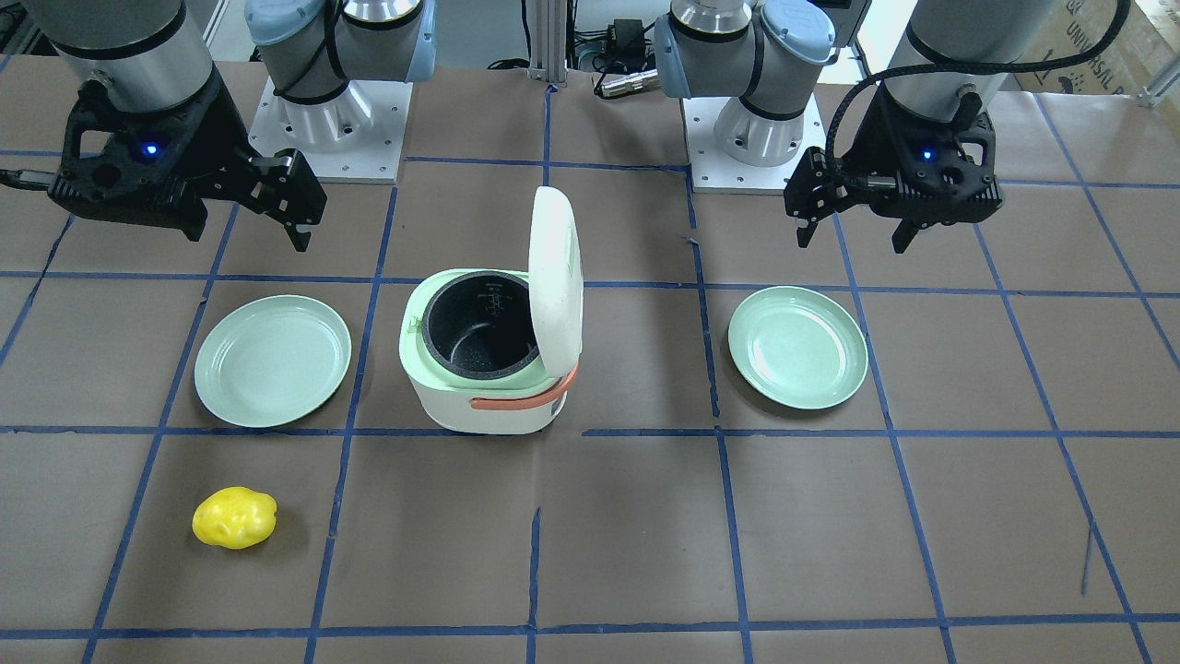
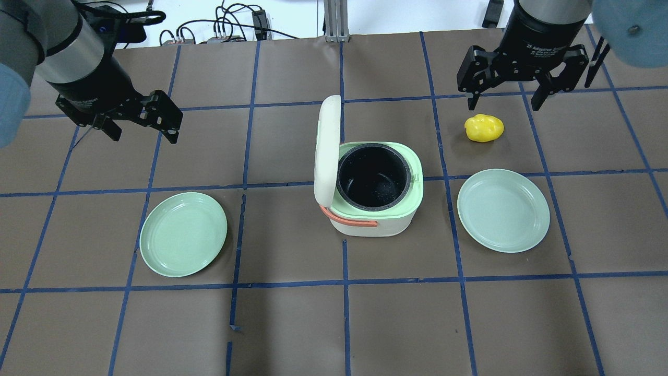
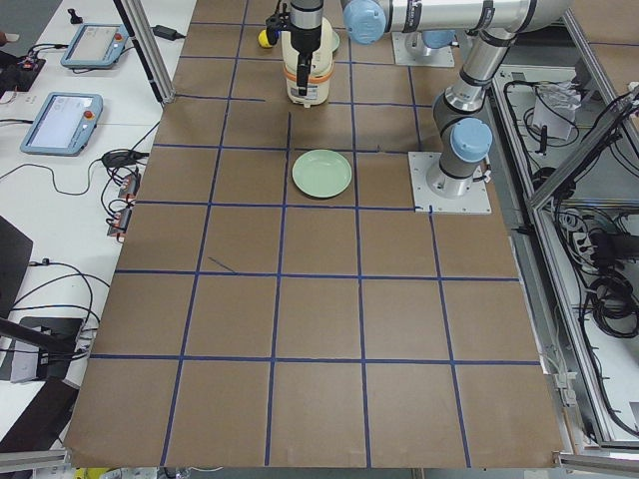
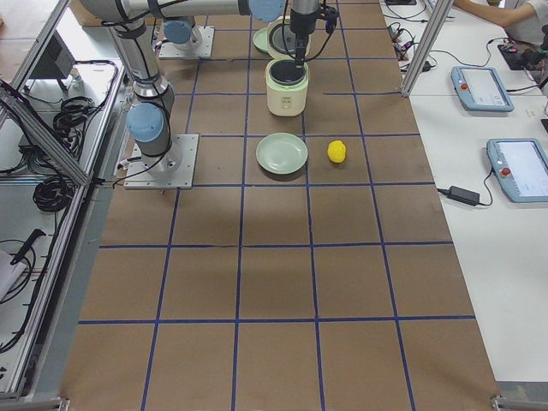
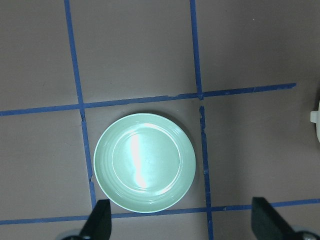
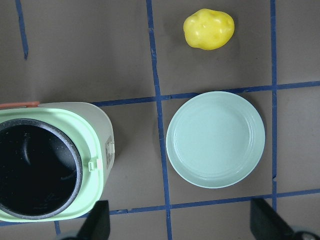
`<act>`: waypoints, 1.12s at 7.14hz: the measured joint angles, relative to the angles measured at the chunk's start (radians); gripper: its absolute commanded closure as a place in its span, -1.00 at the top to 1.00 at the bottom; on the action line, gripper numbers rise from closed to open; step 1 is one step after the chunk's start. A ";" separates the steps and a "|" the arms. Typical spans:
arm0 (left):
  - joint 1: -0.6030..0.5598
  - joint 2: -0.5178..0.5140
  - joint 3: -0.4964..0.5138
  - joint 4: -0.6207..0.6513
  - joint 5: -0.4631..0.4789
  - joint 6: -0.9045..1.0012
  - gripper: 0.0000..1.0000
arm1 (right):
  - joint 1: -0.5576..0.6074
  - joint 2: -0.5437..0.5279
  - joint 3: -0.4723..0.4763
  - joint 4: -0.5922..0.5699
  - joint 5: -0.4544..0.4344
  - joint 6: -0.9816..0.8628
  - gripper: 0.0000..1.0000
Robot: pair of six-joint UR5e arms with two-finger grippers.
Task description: Press rice cooker button
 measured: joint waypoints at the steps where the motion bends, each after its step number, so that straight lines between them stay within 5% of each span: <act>1: 0.000 0.000 0.000 0.000 0.000 0.000 1.00 | -0.002 0.001 -0.003 0.001 0.004 -0.001 1.00; 8: 0.000 0.000 0.000 0.000 0.000 0.000 1.00 | -0.020 0.011 -0.018 0.034 0.014 -0.005 1.00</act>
